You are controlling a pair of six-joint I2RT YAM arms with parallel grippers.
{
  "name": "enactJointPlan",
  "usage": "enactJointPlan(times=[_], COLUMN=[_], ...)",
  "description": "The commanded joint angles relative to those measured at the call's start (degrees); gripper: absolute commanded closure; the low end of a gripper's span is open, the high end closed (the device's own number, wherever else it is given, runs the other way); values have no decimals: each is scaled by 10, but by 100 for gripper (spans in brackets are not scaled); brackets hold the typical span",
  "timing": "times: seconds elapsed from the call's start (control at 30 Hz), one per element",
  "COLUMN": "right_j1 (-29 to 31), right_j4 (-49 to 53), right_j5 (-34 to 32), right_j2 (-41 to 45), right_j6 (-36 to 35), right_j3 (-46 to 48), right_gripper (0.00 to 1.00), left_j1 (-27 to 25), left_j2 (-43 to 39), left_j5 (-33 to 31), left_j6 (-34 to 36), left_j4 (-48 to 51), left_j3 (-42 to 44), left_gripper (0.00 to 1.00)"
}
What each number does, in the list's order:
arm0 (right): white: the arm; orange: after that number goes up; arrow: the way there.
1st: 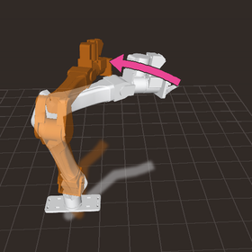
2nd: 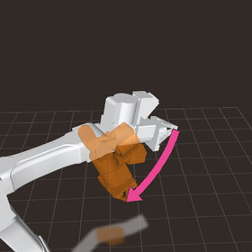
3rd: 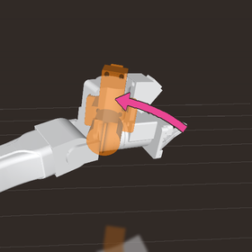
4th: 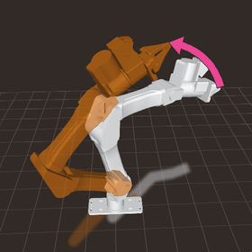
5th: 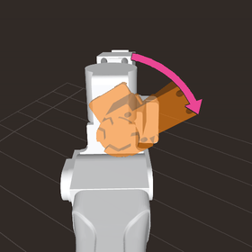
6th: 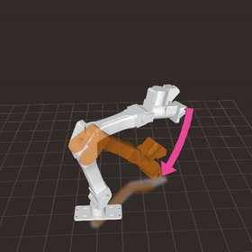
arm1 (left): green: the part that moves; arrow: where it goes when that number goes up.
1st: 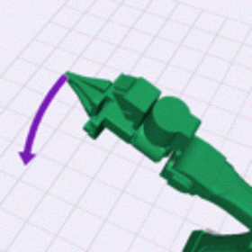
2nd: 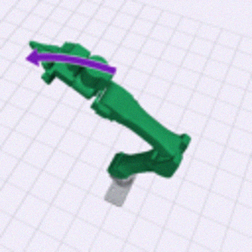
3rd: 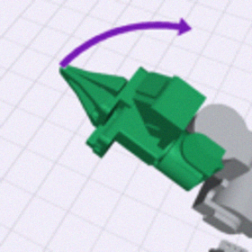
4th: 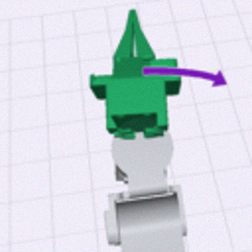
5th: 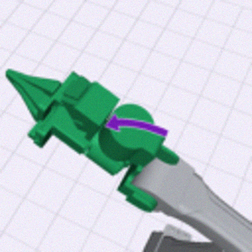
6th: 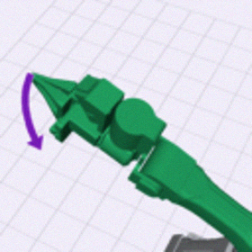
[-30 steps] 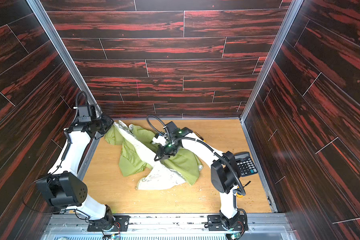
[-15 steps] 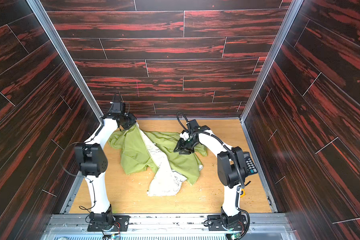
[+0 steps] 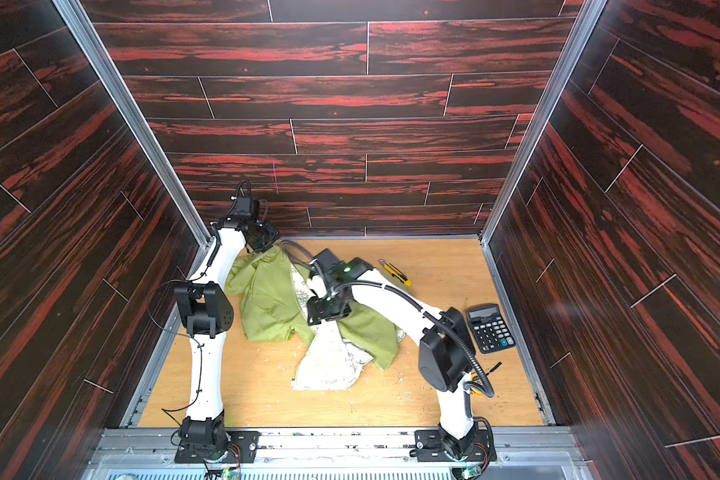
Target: Zip up the jacket
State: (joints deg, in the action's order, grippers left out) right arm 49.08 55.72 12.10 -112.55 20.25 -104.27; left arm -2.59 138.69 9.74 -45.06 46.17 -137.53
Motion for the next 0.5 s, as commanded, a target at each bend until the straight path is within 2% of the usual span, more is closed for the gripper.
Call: enactJointPlan(times=[0.0,0.17,0.27,0.43,0.47], right_j1=[15,37,42,43,44], right_j4=[33,27,13,-31,-40], right_j5=[-41,-72,-113,-199,-220], right_j2=[-47,-43,-18,71,95], right_j6=[-5,3,23,50,56], right_j3=[-14,5,38,106,119], right_gripper=[40,40,38,16,4], left_j1=[5,24,35,39,39], left_j2=[-97,-232,-333,-484,-515], left_j5=[-21,-39,-49,-51,-53], left_j6=[9,-5,-7,16,20], left_j4=[5,-41,-80,-108,-117], left_j3=[72,236,358,514,549], left_gripper=[46,45,45,50,51])
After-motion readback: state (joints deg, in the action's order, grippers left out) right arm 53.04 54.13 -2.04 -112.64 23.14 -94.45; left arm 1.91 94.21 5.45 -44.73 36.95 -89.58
